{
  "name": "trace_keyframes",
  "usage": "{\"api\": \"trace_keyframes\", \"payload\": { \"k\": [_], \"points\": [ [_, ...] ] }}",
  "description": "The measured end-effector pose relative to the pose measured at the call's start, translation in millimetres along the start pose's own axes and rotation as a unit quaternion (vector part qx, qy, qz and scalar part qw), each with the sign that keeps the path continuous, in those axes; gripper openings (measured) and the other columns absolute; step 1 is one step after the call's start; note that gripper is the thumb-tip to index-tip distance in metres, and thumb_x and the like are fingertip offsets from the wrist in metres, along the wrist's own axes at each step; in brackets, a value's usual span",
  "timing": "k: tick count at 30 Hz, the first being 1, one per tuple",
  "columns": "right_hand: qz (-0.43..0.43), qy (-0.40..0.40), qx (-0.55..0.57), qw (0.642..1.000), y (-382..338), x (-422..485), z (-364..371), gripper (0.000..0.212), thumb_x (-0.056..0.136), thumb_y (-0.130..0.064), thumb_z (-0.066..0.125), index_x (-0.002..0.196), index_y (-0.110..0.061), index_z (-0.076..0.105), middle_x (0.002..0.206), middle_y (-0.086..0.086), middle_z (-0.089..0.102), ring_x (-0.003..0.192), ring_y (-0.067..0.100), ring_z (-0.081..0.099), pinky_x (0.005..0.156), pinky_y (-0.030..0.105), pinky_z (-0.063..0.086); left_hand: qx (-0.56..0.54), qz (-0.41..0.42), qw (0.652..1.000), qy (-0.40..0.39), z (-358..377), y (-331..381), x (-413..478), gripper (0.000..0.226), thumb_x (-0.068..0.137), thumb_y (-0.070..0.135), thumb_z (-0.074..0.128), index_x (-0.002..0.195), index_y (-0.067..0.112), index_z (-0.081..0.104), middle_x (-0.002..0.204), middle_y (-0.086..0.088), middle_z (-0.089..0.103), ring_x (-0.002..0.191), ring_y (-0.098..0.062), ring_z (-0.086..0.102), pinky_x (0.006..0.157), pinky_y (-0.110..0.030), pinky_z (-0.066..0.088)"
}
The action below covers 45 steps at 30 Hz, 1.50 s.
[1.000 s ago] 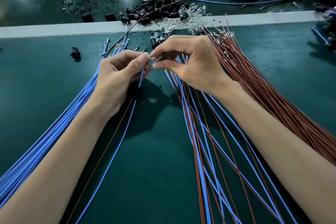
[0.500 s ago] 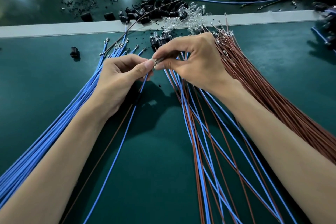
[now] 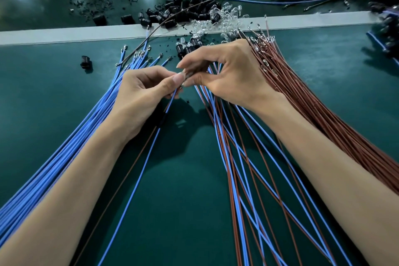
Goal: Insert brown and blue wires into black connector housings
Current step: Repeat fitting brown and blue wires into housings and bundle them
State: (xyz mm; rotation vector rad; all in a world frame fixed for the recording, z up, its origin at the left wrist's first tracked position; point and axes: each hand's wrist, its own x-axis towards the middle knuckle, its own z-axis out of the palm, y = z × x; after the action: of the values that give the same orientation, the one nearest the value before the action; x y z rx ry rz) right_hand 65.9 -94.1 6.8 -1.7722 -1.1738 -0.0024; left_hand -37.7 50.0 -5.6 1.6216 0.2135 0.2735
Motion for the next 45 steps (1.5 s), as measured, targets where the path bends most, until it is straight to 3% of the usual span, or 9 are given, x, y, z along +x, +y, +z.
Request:
{"api": "trace_keyframes", "payload": {
  "k": [13, 22, 25, 28, 32, 34, 36, 40, 45],
  "points": [
    [0.012, -0.003, 0.064, 0.998, 1.2, -3.3, 9.4, 0.026, 0.070, 0.013, 0.072, 0.094, 0.003, 0.072, 0.085, 0.001, 0.070, 0.074, 0.008, 0.071, 0.074, 0.015, 0.054, 0.031, -0.008, 0.997, -0.074, -10.7, 0.6, 2.8, 0.025, 0.078, 0.020, 0.065, 0.054, 0.023, 0.067, 0.056, 0.004, 0.059, 0.058, -0.010, 0.053, 0.061, -0.017, 0.039],
    [-0.041, 0.018, 0.032, 0.998, -0.7, -3.7, 12.9, 0.022, 0.069, 0.010, 0.076, 0.089, 0.003, 0.074, 0.084, 0.006, 0.072, 0.077, 0.001, 0.066, 0.073, 0.008, 0.049, 0.016, -0.021, 0.996, -0.085, -13.0, 0.6, 2.5, 0.026, 0.078, 0.017, 0.062, 0.053, 0.024, 0.065, 0.052, 0.011, 0.056, 0.056, -0.007, 0.051, 0.059, -0.016, 0.038],
    [-0.061, 0.015, 0.018, 0.998, -1.0, -3.3, 10.2, 0.019, 0.070, 0.004, 0.078, 0.089, 0.002, 0.074, 0.084, 0.007, 0.073, 0.075, 0.003, 0.066, 0.074, 0.010, 0.049, 0.012, -0.022, 0.995, -0.095, -13.4, 0.5, 2.4, 0.024, 0.073, 0.029, 0.077, 0.054, 0.022, 0.063, 0.052, 0.012, 0.055, 0.057, -0.005, 0.051, 0.060, -0.013, 0.039],
    [-0.076, 0.006, -0.002, 0.997, -2.5, -1.0, 6.2, 0.018, 0.071, -0.001, 0.079, 0.089, -0.001, 0.075, 0.083, 0.004, 0.073, 0.074, 0.004, 0.065, 0.076, 0.012, 0.050, 0.009, -0.027, 0.995, -0.100, -12.8, 1.4, 2.3, 0.040, 0.066, 0.051, 0.078, 0.064, 0.015, 0.060, 0.055, 0.012, 0.055, 0.059, -0.005, 0.050, 0.061, -0.013, 0.038],
    [-0.072, -0.001, -0.016, 0.997, -3.4, 0.8, 1.3, 0.017, 0.072, -0.001, 0.078, 0.088, -0.002, 0.075, 0.084, 0.005, 0.073, 0.073, 0.008, 0.067, 0.075, 0.012, 0.050, -0.010, -0.043, 0.997, -0.064, -10.2, 0.4, 3.6, 0.013, 0.072, 0.032, 0.075, 0.065, 0.022, 0.068, 0.057, 0.008, 0.056, 0.057, -0.005, 0.049, 0.059, -0.013, 0.038],
    [-0.074, -0.001, -0.025, 0.997, -4.8, 1.0, 1.3, 0.016, 0.072, -0.003, 0.078, 0.088, -0.002, 0.075, 0.084, 0.006, 0.073, 0.074, 0.012, 0.068, 0.075, 0.016, 0.052, -0.016, -0.037, 0.997, -0.059, -9.4, -0.3, 2.8, 0.013, 0.066, 0.034, 0.081, 0.065, 0.025, 0.071, 0.061, 0.008, 0.061, 0.059, -0.004, 0.052, 0.062, -0.013, 0.041],
    [-0.079, -0.003, -0.031, 0.996, -6.1, 0.8, 0.7, 0.016, 0.073, -0.005, 0.078, 0.089, -0.002, 0.075, 0.085, 0.007, 0.073, 0.076, 0.014, 0.068, 0.075, 0.020, 0.054, -0.033, -0.035, 0.997, -0.053, -8.5, -0.1, 2.2, 0.013, 0.067, 0.038, 0.072, 0.063, 0.025, 0.072, 0.062, 0.009, 0.063, 0.059, -0.002, 0.055, 0.063, -0.011, 0.044],
    [-0.084, -0.008, -0.040, 0.996, -6.8, 2.5, -1.5, 0.017, 0.074, -0.006, 0.078, 0.090, -0.001, 0.075, 0.085, 0.008, 0.072, 0.077, 0.014, 0.067, 0.075, 0.022, 0.054, -0.035, -0.027, 0.997, -0.057, -8.8, -0.6, 2.7, 0.016, 0.079, 0.025, 0.062, 0.066, 0.024, 0.073, 0.063, 0.008, 0.064, 0.061, -0.003, 0.057, 0.063, -0.012, 0.046],
    [-0.063, -0.034, -0.041, 0.997, -2.0, 2.2, -7.5, 0.019, 0.075, -0.006, 0.077, 0.093, 0.000, 0.074, 0.088, 0.007, 0.072, 0.078, 0.012, 0.066, 0.076, 0.018, 0.052, -0.031, -0.030, 0.997, -0.067, -11.2, -3.1, 2.2, 0.015, 0.083, 0.019, 0.063, 0.074, 0.023, 0.074, 0.070, 0.004, 0.068, 0.066, -0.005, 0.062, 0.068, -0.014, 0.048]
  ]
}}
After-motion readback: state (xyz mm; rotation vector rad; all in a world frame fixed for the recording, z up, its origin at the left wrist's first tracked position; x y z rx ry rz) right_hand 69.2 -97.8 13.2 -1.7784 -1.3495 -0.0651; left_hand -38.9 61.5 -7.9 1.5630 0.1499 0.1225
